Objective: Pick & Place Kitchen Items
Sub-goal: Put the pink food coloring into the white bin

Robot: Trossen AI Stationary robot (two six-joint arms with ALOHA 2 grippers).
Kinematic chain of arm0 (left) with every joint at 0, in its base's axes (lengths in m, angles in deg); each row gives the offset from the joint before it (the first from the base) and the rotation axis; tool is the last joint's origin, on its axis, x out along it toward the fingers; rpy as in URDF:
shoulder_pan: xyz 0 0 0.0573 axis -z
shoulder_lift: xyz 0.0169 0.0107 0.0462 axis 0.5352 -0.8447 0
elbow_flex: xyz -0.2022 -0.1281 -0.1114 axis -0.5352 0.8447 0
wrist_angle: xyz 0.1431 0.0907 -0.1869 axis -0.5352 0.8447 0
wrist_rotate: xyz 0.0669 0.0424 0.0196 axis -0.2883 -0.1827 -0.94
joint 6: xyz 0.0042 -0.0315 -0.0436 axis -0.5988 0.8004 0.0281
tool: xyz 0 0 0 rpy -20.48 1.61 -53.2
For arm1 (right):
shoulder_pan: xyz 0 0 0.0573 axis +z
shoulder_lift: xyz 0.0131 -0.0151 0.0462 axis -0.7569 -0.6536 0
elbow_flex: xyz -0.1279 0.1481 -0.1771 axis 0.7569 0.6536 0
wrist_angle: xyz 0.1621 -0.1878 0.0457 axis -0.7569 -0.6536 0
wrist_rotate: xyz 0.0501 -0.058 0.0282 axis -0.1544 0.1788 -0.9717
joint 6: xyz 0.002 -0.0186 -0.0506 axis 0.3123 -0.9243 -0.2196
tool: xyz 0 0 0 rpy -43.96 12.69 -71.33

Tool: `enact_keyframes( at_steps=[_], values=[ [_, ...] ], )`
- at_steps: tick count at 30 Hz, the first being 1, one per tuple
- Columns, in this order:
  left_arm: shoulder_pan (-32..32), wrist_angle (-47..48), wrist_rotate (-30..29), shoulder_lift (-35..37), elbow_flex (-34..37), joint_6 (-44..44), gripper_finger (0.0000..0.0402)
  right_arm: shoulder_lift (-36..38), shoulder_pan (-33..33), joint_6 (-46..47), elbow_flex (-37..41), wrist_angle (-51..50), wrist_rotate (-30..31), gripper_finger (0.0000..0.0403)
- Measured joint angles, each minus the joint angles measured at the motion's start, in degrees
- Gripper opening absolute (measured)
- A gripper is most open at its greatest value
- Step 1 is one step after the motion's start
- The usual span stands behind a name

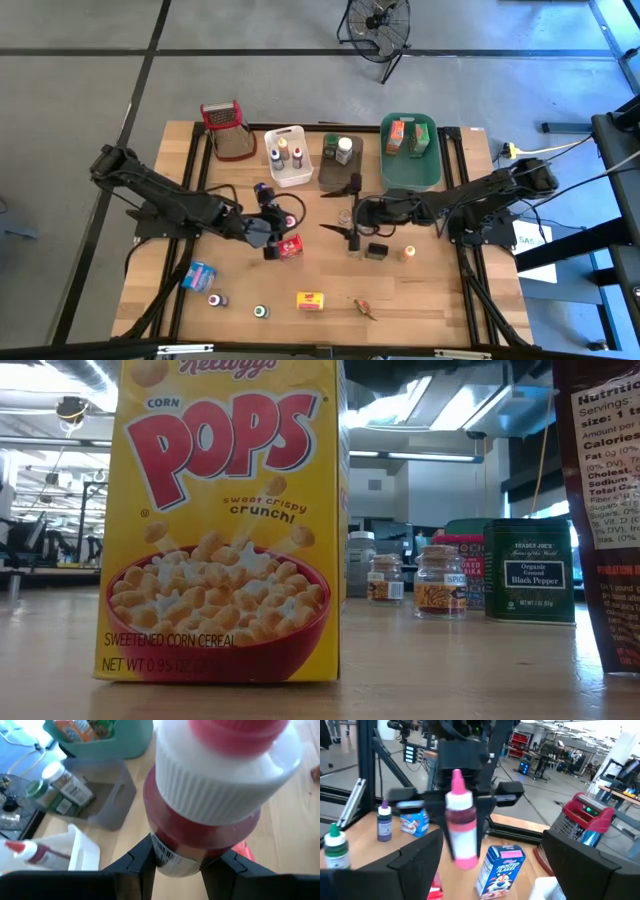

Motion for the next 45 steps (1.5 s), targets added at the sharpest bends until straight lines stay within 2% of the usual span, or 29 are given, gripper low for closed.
enact_keyframes(
  at_steps=[10, 20, 36, 42, 45],
  values=[
    [-1.16, -0.10, -2.19, -5.57, -4.77, -2.23, 0.0121, -6.41, 0.08, -0.40, -6.66, -0.07, -0.43, 0.0344],
    [-3.18, -0.75, -1.41, -5.54, -4.77, -2.30, 0.0121, -6.50, 0.16, -1.90, -6.63, -1.19, -3.05, 0.0344],
    [-4.75, -9.39, 0.65, -5.94, -4.76, -6.50, 0.0121, -6.50, -0.84, -3.44, -6.61, 0.87, -3.21, 0.0344],
    [-6.64, -13.85, 7.81, -8.20, -4.74, -10.11, 0.0121, -6.50, -0.84, -3.44, -6.61, 0.82, -3.57, 0.0344],
    [-7.13, -14.51, 8.84, -9.24, -4.74, -10.72, 0.0121, -6.50, -0.84, -3.69, -6.61, 0.63, -5.01, 0.0344]
  ],
)
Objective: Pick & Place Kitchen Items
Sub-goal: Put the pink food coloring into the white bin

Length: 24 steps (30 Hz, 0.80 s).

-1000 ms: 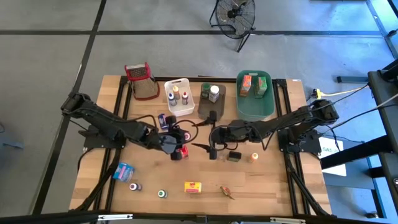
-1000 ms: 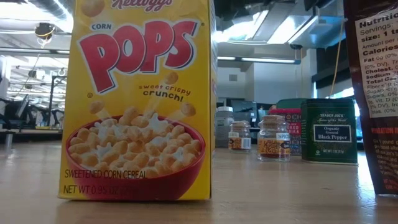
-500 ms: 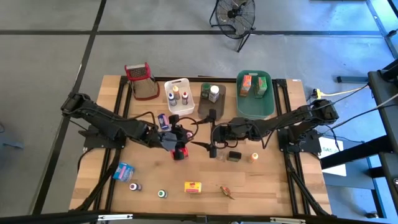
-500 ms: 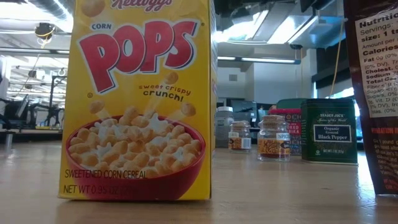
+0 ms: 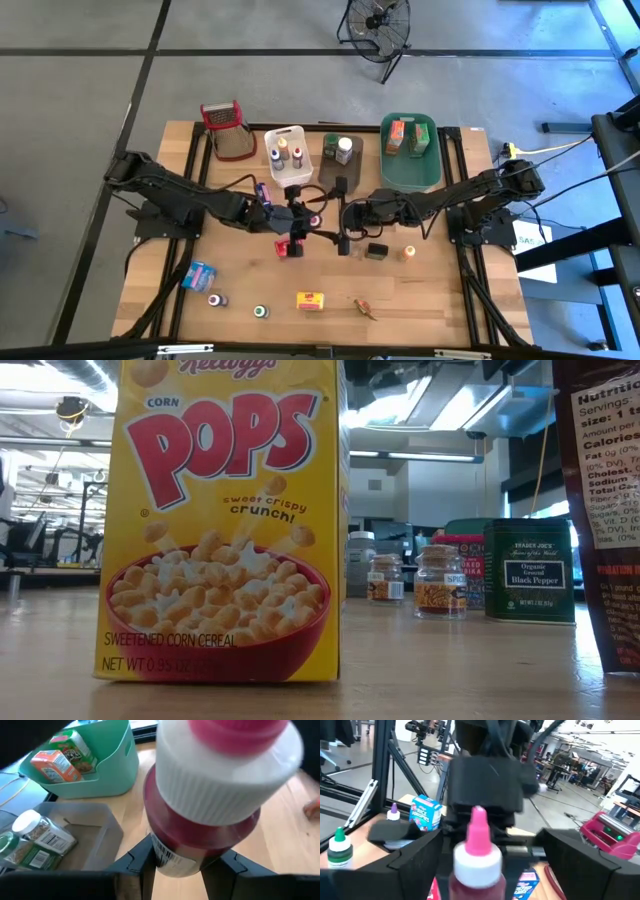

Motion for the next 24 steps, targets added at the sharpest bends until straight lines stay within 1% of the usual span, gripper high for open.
enact_keyframes(
  at_steps=[15, 18, 21, 24],
  values=[
    [-0.36, -1.36, 0.10, 0.17, 0.01, -0.93, 0.0121, 0.00, -0.17, -1.23, 0.04, -2.40, -0.22, 0.0344],
    [-0.36, -1.75, 0.15, 0.17, 0.01, -0.94, 0.0121, 0.00, -0.61, -1.23, 0.04, -2.40, -1.50, 0.0341],
    [-0.61, -1.75, 0.30, 0.17, 0.01, -0.93, 0.0121, 0.00, -1.24, -1.23, 0.04, -2.40, -5.11, 0.0326],
    [-1.12, -1.75, 0.84, 0.17, 0.01, -0.93, 0.0120, 0.00, -1.51, -1.23, 0.04, -2.43, -6.15, 0.0296]
  ],
)
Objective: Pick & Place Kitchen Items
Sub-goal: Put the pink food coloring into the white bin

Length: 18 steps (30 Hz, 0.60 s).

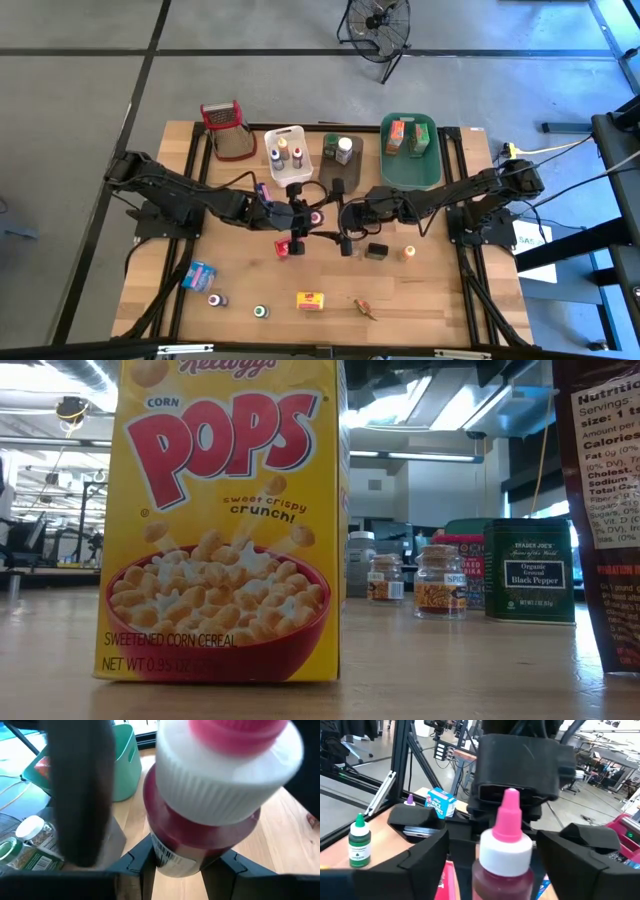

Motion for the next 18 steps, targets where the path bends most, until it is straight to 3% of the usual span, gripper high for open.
enact_keyframes(
  at_steps=[12, 18],
  values=[
    [-0.60, 0.07, 1.60, 0.00, 0.00, 0.13, 0.0120, 0.00, -0.47, -0.24, 0.00, 0.07, 0.10, 0.0142],
    [-0.65, 0.15, 2.91, 0.00, 0.00, 0.13, 0.0120, 0.00, -0.72, -0.15, 0.00, -0.31, -0.02, 0.0138]
  ],
)
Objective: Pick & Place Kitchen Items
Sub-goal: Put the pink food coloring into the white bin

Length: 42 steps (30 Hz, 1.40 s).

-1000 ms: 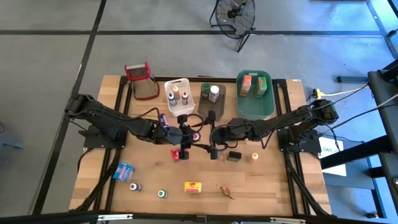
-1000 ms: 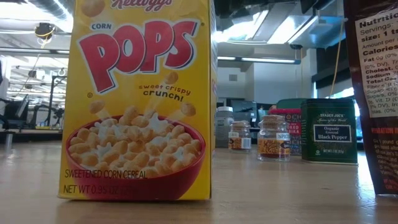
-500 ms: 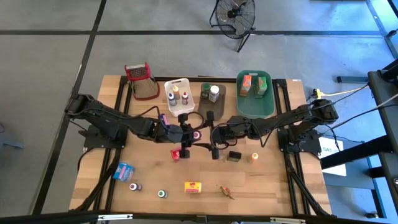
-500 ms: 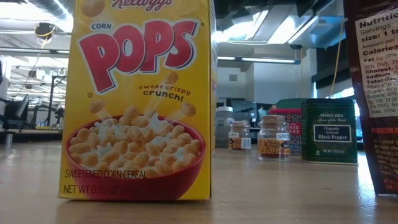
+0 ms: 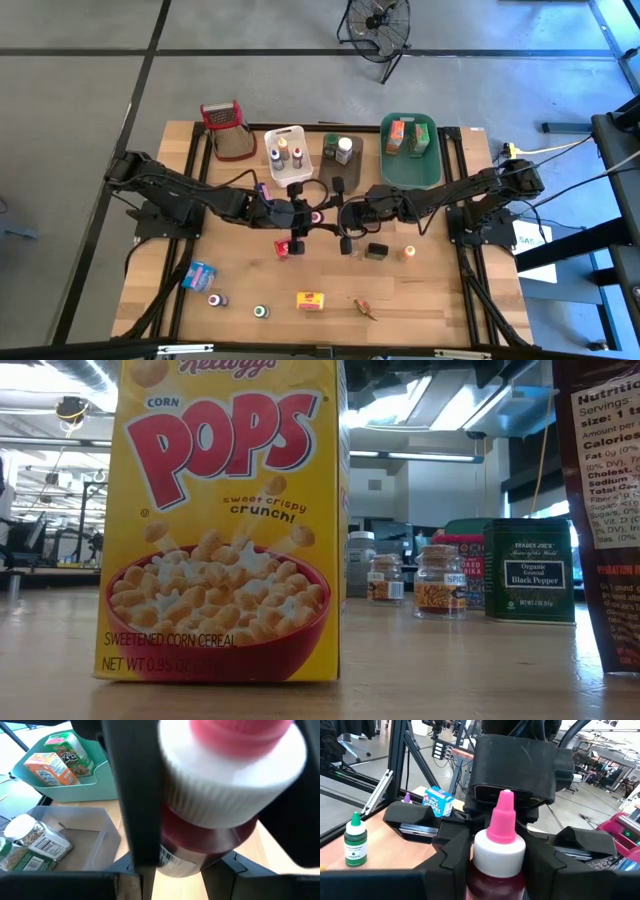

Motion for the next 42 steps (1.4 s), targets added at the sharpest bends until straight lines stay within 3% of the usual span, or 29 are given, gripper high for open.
enact_keyframes(
  at_steps=[18, 22, 27, 34, 38, 42],
  values=[
    [0.13, 0.02, -2.34, 1.23, 0.04, 0.87, 0.0215, 1.32, -0.02, 0.14, 0.04, -6.16, 0.84, 0.0138],
    [1.08, 2.33, -3.35, 3.99, 0.03, 0.90, 0.0224, 5.66, 0.82, 0.51, 0.04, -12.73, 5.00, 0.0138],
    [3.97, 8.88, -8.74, 7.91, 0.02, 1.77, 0.0224, 13.00, 3.58, 3.38, 0.02, -20.83, 4.99, 0.0138],
    [8.46, 20.29, -14.69, 12.97, 0.00, 8.54, 0.0223, 26.03, 7.30, 7.16, 0.11, -34.91, 15.29, 0.0138],
    [10.63, 24.06, -19.18, 14.56, 0.00, 11.26, 0.0223, 32.49, 8.86, 7.69, 2.74, -33.34, 16.27, 0.0138],
    [11.50, 22.52, -22.70, 14.49, 0.00, 9.37, 0.0220, 34.69, 8.98, 5.16, 7.93, -21.22, 11.44, 0.0138]
  ],
)
